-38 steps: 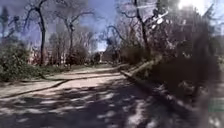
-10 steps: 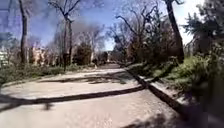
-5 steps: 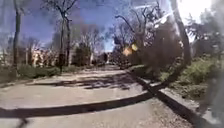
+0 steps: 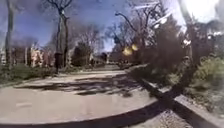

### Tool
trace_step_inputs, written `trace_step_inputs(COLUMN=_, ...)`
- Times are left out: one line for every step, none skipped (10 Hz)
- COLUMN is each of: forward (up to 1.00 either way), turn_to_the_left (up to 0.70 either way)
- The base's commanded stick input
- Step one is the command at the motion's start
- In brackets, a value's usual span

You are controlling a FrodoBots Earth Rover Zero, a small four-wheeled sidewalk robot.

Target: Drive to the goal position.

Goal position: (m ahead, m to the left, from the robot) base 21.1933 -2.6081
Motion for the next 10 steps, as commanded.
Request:
trace_step_inputs(forward=1.00, turn_to_the_left=0.00)
trace_step_inputs(forward=1.00, turn_to_the_left=0.00)
trace_step_inputs(forward=1.00, turn_to_the_left=0.00)
trace_step_inputs(forward=1.00, turn_to_the_left=0.00)
trace_step_inputs(forward=1.00, turn_to_the_left=0.00)
trace_step_inputs(forward=1.00, turn_to_the_left=0.00)
trace_step_inputs(forward=1.00, turn_to_the_left=0.00)
trace_step_inputs(forward=1.00, turn_to_the_left=0.00)
trace_step_inputs(forward=1.00, turn_to_the_left=0.00)
trace_step_inputs(forward=1.00, turn_to_the_left=0.00)
